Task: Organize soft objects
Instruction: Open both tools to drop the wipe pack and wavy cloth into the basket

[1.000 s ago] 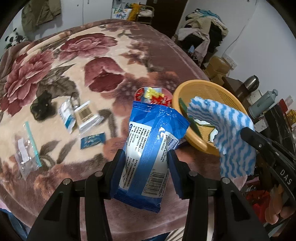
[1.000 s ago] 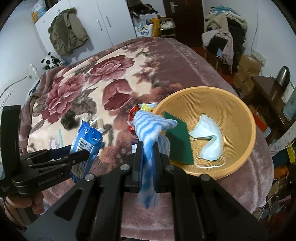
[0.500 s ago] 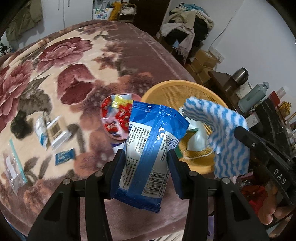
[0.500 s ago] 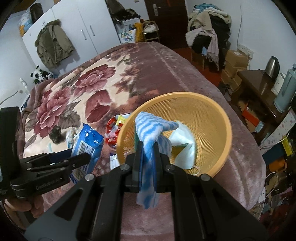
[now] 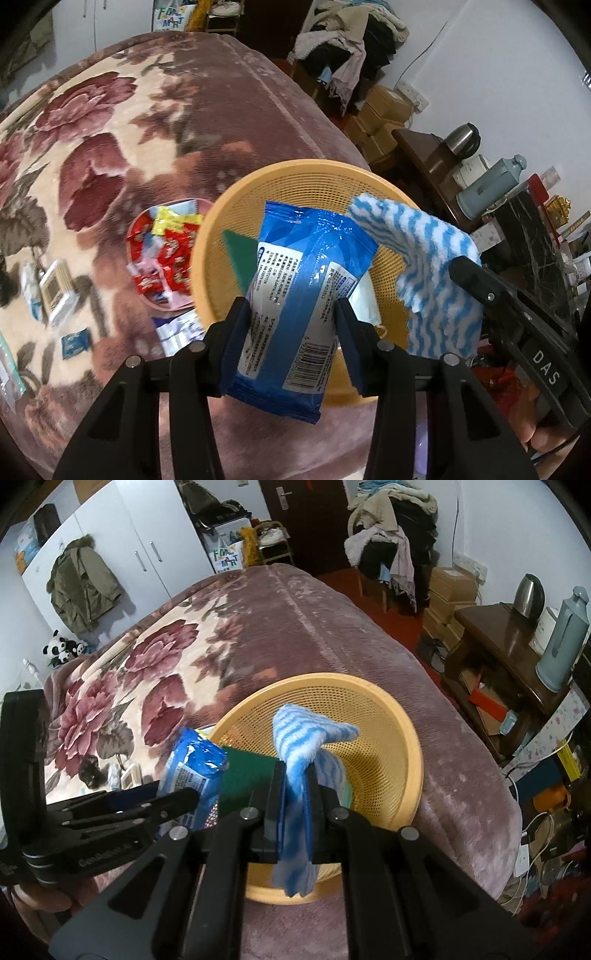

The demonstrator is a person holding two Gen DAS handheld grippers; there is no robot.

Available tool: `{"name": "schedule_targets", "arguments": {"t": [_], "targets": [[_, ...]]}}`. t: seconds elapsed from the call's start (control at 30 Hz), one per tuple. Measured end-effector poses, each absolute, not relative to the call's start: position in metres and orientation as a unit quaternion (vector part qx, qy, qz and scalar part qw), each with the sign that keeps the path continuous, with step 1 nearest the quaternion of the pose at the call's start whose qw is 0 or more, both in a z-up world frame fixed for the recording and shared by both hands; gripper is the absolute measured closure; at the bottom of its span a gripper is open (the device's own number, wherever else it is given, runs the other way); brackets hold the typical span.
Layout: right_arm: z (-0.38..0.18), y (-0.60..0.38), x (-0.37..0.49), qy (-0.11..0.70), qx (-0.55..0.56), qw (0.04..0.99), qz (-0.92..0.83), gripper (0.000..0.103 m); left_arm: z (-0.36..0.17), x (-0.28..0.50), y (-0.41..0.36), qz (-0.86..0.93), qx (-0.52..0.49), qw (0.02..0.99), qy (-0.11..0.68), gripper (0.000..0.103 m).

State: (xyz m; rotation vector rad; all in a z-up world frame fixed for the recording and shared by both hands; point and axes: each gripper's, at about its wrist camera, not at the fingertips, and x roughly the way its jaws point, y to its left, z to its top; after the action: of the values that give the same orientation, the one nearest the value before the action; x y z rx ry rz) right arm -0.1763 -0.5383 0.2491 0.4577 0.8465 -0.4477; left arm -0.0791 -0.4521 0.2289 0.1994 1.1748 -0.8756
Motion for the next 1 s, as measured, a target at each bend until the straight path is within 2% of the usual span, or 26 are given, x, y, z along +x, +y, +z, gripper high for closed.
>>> {"name": "schedule_targets", "arguments": {"t": [0.2, 0.23, 0.3, 0.33, 0.37, 0.4, 0.43, 0.47, 0.6, 0.7, 1.0], "targets": [[0.242, -0.554, -0.173, 0.406, 0.234, 0.858, -0.213, 0.093, 0.217, -0.077, -0.480, -0.406, 0.093, 0.732, 0.539, 0.052], [0.239, -0.558, -0.172, 0.411, 0.241, 0.854, -0.210, 0.092, 0.216, -0.078, -0.483, -0.404, 0.094, 0.732, 0.540, 0.047], [0.233, -0.564, -0.172, 0.425, 0.250, 0.844, -0.212, 0.084, 0.210, -0.077, -0.484, -0.400, 0.090, 0.730, 0.546, 0.031], [0.231, -0.566, -0.173, 0.428, 0.251, 0.841, -0.215, 0.065, 0.209, -0.076, -0.483, -0.399, 0.086, 0.731, 0.546, 0.020], [0.229, -0.567, -0.174, 0.428, 0.253, 0.840, -0.218, 0.041, 0.209, -0.076, -0.481, -0.394, 0.085, 0.735, 0.545, 0.016], [0.228, -0.569, -0.179, 0.424, 0.258, 0.839, -0.224, 0.031, 0.209, -0.075, -0.479, -0.386, 0.089, 0.741, 0.543, 0.013], [0.228, -0.570, -0.182, 0.419, 0.262, 0.839, -0.228, 0.020, 0.209, -0.074, -0.477, -0.382, 0.092, 0.743, 0.541, 0.005], [0.228, -0.571, -0.184, 0.415, 0.266, 0.840, -0.228, 0.015, 0.210, -0.073, -0.473, -0.380, 0.092, 0.746, 0.539, 0.001], [0.226, -0.569, -0.189, 0.426, 0.260, 0.834, -0.236, 0.011, 0.214, -0.070, -0.456, -0.356, 0.092, 0.766, 0.528, 0.001], [0.223, -0.563, -0.186, 0.441, 0.243, 0.828, -0.247, 0.001, 0.211, -0.067, -0.445, -0.336, 0.103, 0.773, 0.528, 0.001], [0.206, -0.536, -0.184, 0.490, 0.222, 0.811, -0.230, 0.000, 0.203, -0.067, -0.412, -0.300, 0.118, 0.775, 0.543, 0.001]]}}
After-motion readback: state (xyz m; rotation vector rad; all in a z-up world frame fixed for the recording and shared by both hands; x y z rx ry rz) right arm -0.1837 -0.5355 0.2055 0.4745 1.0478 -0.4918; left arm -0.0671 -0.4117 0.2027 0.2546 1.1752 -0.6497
